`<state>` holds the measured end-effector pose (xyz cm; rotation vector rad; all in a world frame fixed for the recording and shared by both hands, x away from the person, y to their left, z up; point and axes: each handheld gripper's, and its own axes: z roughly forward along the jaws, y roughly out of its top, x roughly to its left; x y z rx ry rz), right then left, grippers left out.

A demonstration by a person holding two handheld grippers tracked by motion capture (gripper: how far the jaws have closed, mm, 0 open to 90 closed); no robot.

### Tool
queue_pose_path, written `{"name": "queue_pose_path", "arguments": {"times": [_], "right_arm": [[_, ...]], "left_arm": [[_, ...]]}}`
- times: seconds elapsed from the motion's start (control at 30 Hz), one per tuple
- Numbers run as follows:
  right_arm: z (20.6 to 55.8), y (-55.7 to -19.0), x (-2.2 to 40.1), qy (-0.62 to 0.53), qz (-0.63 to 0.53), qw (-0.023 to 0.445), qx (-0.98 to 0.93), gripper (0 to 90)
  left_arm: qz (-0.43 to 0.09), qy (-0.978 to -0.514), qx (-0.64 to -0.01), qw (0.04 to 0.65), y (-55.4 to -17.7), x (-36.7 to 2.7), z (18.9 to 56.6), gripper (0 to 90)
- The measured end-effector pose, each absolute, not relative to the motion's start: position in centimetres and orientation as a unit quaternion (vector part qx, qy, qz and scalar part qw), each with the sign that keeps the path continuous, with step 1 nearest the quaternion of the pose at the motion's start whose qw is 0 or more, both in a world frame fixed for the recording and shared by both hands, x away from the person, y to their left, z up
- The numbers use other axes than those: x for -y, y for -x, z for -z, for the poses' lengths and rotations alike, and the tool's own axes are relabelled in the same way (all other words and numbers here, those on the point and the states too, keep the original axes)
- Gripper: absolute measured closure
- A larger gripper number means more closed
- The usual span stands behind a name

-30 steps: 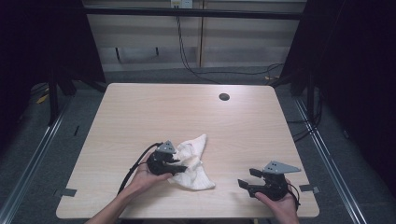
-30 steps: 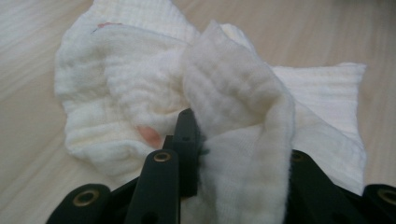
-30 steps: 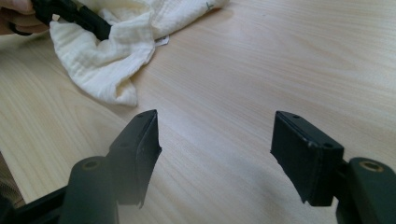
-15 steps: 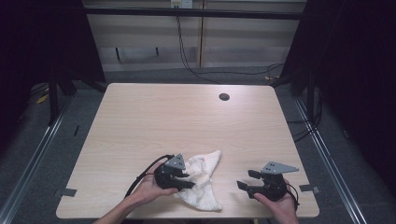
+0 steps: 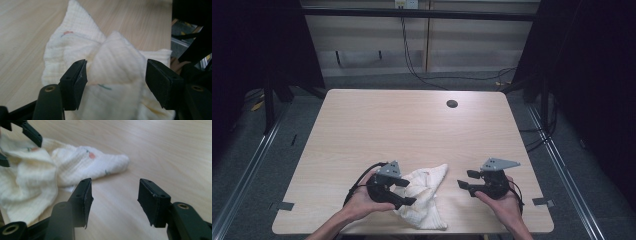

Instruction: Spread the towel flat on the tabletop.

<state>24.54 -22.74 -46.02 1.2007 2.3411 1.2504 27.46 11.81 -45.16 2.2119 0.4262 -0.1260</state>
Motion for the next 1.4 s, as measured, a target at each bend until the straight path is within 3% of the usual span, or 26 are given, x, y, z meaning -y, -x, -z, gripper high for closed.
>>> {"name": "queue_pose_path", "arguments": {"times": [0.23,0.53,0.77,0.83,0.87,0.9,0.93,0.97,1.07,1.3,1.4], "right_arm": [[46.3,-28.0,21.2,-0.399,-0.424,0.095,-0.808,57.9],[48.9,-31.9,19.8,-0.406,-0.420,0.070,-0.809,53.8],[50.5,-32.7,19.6,-0.414,-0.422,0.046,-0.805,50.2],[50.6,-32.7,19.5,-0.409,-0.430,0.031,-0.804,54.6],[50.6,-32.6,19.2,-0.402,-0.428,0.028,-0.809,62.5],[50.6,-32.6,19.2,-0.402,-0.428,0.028,-0.809,62.5],[50.5,-32.4,19.1,-0.395,-0.426,0.019,-0.814,70.4],[50.5,-32.4,19.1,-0.395,-0.426,0.019,-0.814,70.4],[50.0,-32.0,19.1,-0.391,-0.428,0.018,-0.815,83.4],[49.6,-31.6,18.9,-0.387,-0.427,0.027,-0.817,84.9],[49.5,-31.4,19.0,-0.386,-0.429,0.026,-0.816,84.7]], "left_arm": [[0.039,-0.864,-0.207,0.457,-27.5,-14.5,44.8,36.0],[0.013,-0.856,-0.263,0.445,-27.8,-18.0,45.5,37.9],[0.026,-0.843,-0.274,0.462,-27.0,-18.6,46.0,41.9],[0.035,-0.843,-0.266,0.466,-26.5,-18.4,46.0,45.8],[0.034,-0.844,-0.254,0.471,-26.1,-18.1,45.9,47.3],[0.034,-0.844,-0.254,0.471,-26.1,-18.1,45.9,50.1],[0.032,-0.845,-0.244,0.475,-25.7,-18.0,45.9,53.6],[0.032,-0.845,-0.244,0.475,-25.7,-18.0,45.9,54.3],[0.040,-0.849,-0.238,0.470,-25.6,-17.1,46.5,55.1],[0.047,-0.848,-0.249,0.465,-25.6,-16.7,46.8,47.5],[0.028,-0.847,-0.249,0.468,-25.8,-16.8,47.0,49.0]]}}
